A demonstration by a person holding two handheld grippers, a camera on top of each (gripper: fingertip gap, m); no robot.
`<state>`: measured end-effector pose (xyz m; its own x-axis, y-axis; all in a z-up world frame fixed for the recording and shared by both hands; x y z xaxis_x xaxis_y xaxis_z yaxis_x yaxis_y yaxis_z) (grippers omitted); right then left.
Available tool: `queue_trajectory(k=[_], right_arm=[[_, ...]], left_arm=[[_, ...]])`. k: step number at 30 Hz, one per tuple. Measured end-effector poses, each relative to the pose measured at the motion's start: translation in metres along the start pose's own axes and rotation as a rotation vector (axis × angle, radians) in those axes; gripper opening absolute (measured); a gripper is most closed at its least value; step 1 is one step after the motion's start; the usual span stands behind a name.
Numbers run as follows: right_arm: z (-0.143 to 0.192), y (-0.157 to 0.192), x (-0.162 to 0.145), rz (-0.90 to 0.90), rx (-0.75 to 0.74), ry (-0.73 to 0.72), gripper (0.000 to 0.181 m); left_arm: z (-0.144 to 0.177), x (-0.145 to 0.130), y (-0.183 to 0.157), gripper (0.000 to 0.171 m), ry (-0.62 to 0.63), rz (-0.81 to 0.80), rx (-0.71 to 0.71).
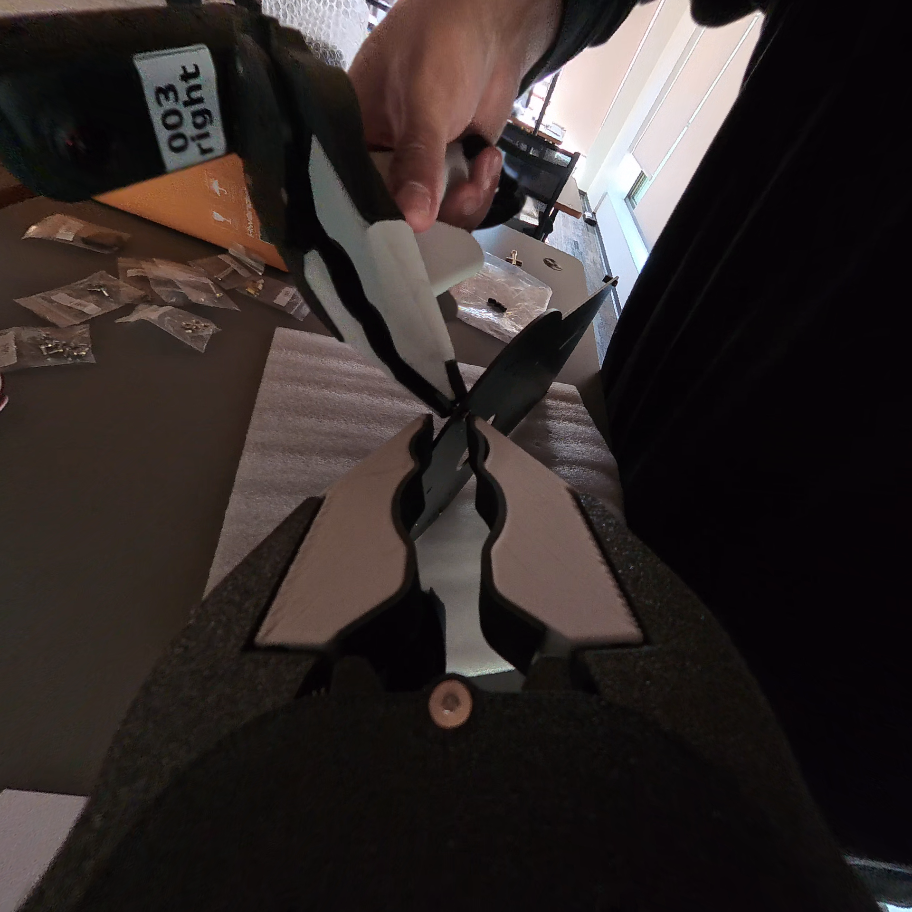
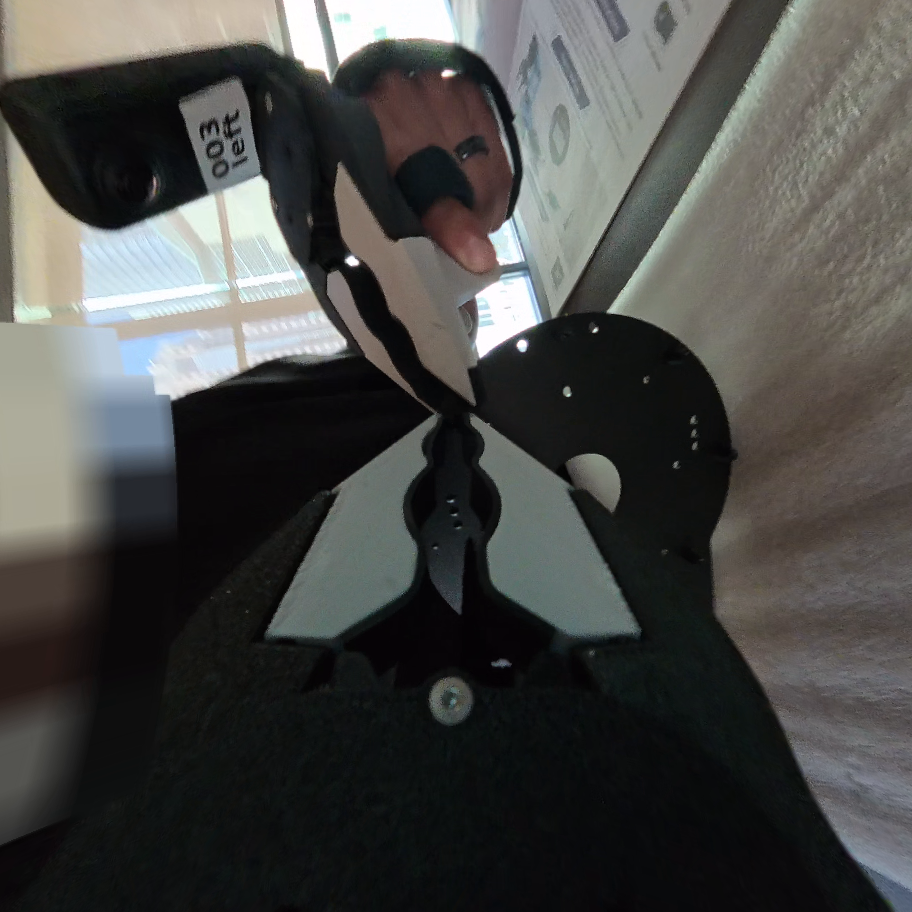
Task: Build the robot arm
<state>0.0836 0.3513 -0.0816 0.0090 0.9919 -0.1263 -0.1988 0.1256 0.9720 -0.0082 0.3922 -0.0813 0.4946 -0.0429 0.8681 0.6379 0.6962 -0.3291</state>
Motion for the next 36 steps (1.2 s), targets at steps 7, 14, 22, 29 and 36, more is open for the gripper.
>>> queue_trajectory(k=[7, 14, 22, 29, 36], right_arm=[[0.015, -0.004, 0.004, 0.708, -0.227, 0.046, 0.004], [0.013, 0.006, -0.013, 1.824, -0.425, -0.032, 0.004], [0.001, 0.002, -0.009, 2.012, -0.271, 0.009, 0.004], [-0.006, 0.002, -0.003, 2.035, -0.123, -0.028, 0.004], [-0.009, 0.001, 0.002, 2.051, -0.042, -0.009, 0.004]], left_arm=[[-0.002, 0.001, 0.003, 0.013, -0.018, 0.008, 0.002], [0.0, -0.001, 0.002, 0.012, -0.032, 0.05, -0.053], [0.003, -0.005, 0.0, 0.012, -0.04, 0.089, -0.113], [0.004, -0.006, -0.001, 0.012, -0.044, 0.109, -0.132], [0.004, -0.006, 0.0, 0.012, -0.032, 0.122, -0.139]])
Point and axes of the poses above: each gripper's, where its closed fingertips meet, z back along the fingers, x out of its top, y = z × x across the jaws, the point moved 6 cm from there along z, back along the fingers, and after that the axes turned 5 degrees about y, right-handed, at the moved point
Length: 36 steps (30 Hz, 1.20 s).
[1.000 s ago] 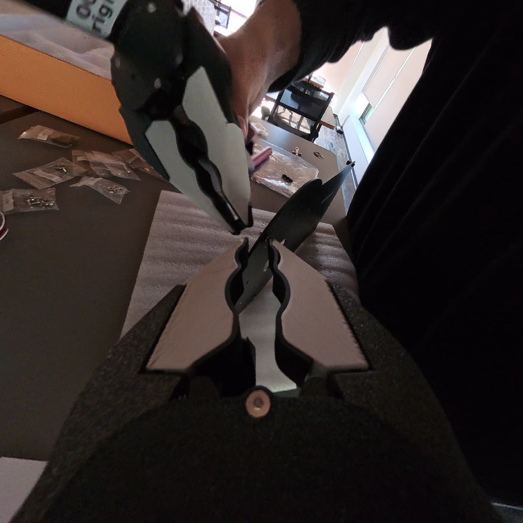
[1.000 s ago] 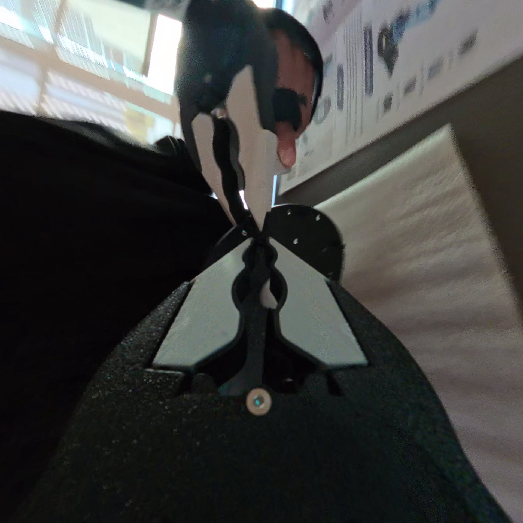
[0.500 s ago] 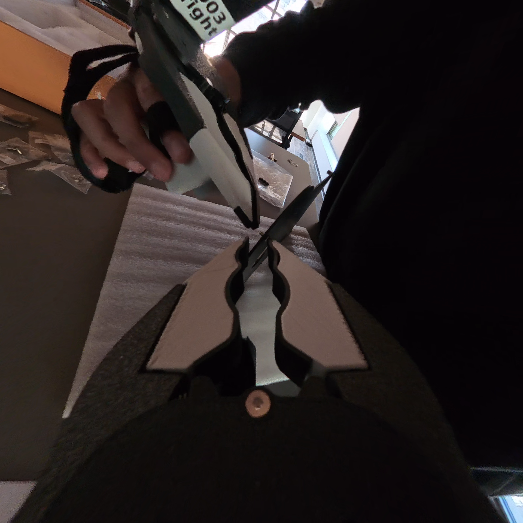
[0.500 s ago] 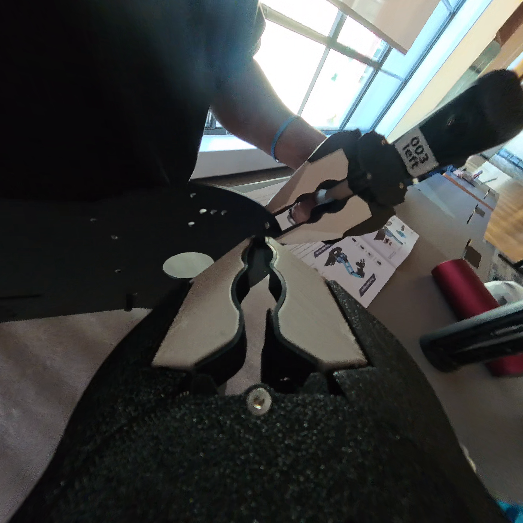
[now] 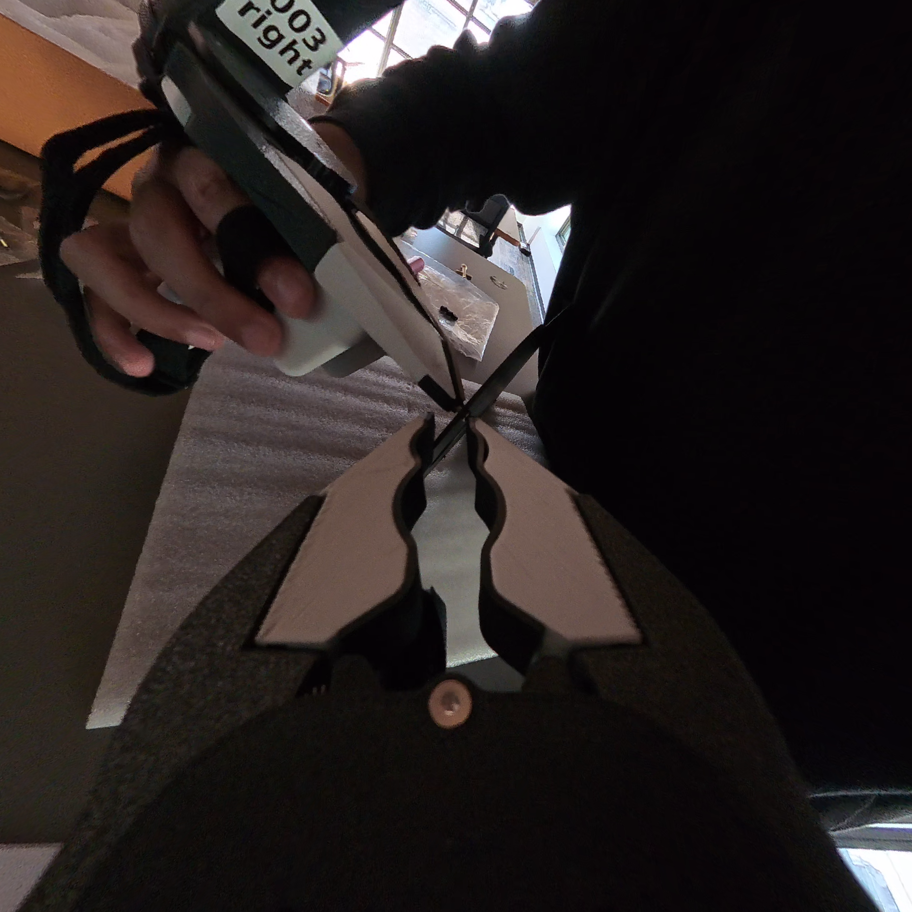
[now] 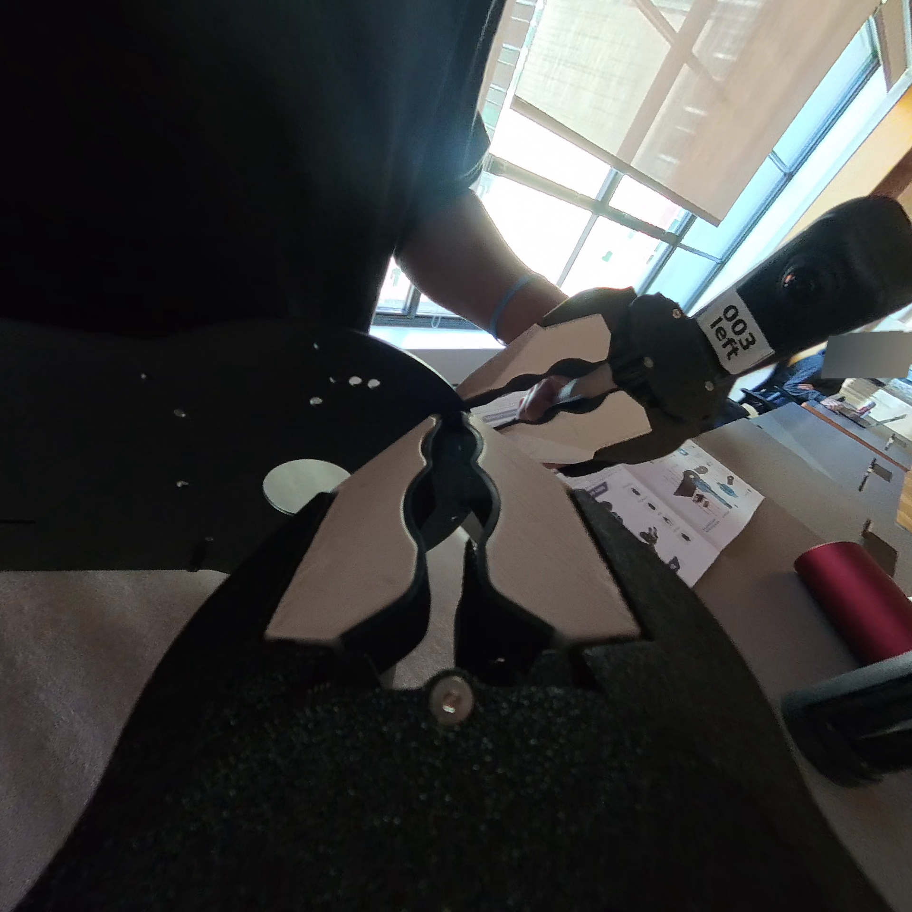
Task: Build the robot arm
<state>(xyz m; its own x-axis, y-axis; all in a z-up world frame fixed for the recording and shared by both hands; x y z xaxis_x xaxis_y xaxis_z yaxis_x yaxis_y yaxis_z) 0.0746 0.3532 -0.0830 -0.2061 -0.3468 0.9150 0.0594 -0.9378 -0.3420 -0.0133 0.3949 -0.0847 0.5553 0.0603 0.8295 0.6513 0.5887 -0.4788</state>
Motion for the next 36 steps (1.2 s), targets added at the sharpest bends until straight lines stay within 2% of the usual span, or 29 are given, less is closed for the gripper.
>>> queue_trajectory(k=[6, 13, 22, 25, 33, 36], right_arm=[[0.0, -0.004, -0.005, -0.238, 0.124, -0.064, 0.003], [-0.002, -0.007, -0.006, -0.76, 0.236, -0.02, 0.005], [-0.003, -0.011, -0.001, -1.37, 0.335, 0.17, 0.005], [-0.002, -0.012, 0.001, -1.393, 0.315, 0.216, 0.005], [0.002, -0.012, 0.006, -1.198, 0.241, 0.282, 0.008], [0.008, -0.013, 0.015, -1.094, 0.196, 0.265, 0.021]], left_arm=[[-0.001, 0.001, 0.001, 0.012, 0.016, 0.002, 0.004], [-0.001, 0.001, 0.0, 0.012, 0.015, 0.018, 0.014], [-0.002, 0.002, -0.001, 0.013, 0.037, 0.01, 0.035], [-0.002, 0.002, -0.001, 0.012, 0.032, 0.008, 0.04], [-0.003, 0.003, 0.001, 0.013, 0.018, 0.006, 0.044], [-0.003, 0.003, 0.001, 0.012, 0.018, 0.006, 0.039]])
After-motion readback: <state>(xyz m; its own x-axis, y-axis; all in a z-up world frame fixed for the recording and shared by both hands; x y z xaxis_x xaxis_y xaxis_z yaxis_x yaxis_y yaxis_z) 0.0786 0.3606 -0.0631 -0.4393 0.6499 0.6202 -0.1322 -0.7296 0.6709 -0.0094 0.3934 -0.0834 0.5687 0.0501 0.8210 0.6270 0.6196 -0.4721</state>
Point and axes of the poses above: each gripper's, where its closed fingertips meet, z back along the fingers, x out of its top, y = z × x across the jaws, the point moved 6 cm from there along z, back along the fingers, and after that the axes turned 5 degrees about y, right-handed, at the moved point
